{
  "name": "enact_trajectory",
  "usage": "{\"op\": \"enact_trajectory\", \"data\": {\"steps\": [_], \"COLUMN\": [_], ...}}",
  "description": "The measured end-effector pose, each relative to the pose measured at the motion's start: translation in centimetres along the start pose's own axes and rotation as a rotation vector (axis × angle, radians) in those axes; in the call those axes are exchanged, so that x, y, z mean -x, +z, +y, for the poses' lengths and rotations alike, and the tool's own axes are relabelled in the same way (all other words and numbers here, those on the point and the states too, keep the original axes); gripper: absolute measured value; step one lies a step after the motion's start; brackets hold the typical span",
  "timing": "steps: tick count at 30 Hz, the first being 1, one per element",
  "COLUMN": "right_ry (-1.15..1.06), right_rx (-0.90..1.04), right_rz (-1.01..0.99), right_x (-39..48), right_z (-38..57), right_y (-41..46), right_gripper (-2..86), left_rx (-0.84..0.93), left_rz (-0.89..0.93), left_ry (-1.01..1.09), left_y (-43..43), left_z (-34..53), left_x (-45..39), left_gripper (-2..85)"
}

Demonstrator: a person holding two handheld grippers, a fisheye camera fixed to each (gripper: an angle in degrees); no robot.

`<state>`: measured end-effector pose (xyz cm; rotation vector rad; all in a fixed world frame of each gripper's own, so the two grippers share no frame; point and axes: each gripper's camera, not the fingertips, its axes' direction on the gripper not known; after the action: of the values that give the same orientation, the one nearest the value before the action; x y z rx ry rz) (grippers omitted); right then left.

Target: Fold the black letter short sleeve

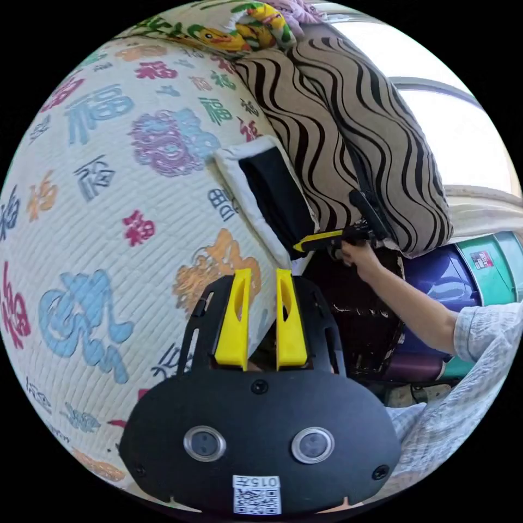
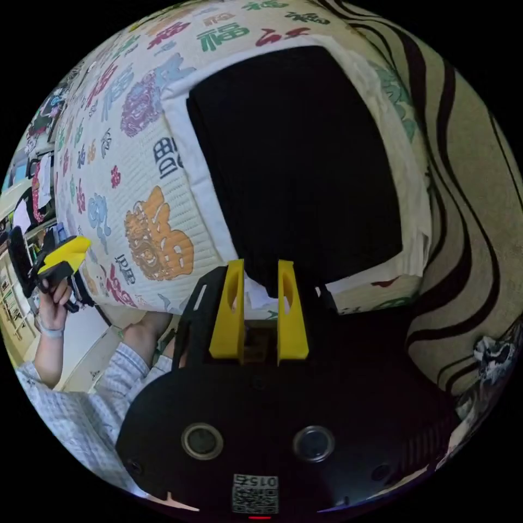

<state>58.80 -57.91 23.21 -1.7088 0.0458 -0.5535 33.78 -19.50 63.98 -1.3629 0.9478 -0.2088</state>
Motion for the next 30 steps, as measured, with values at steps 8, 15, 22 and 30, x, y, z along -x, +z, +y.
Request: {"op": "enact_trajectory", "data": {"steps": [8,15,22,30], "right_ry": [-0.083,-0.373,-0.625,-0.786], "right_rx": [-0.297,-0.623,-0.594,-0.62], "right_rz": [-0.399,-1.007,-1.264,-1.24], "right_x": [-7.4,-9.8,-6.8,-3.4], "right_z": [6.1,12.2,15.7,18.5], "right_y": [-4.3,-12.4,-17.2,-21.0], "right_gripper": [1.2,-0.2,-0.4,-0.4], "left_rx": [0.057,-0.172,-0.455,-0.785], "left_rz": [0.014,0.161,0.152,0.004], "left_ry": [-0.042,-0.052,0.018,-0.07], "left_y": [3.7,-0.6,-10.4,-26.0], "left_z": [-2.1,-1.6,2.6,17.7], "left_x": [-3.7,-6.3,-8.7,-5.0], "left_gripper": [9.8,14.5,0.3,-0.3]}}
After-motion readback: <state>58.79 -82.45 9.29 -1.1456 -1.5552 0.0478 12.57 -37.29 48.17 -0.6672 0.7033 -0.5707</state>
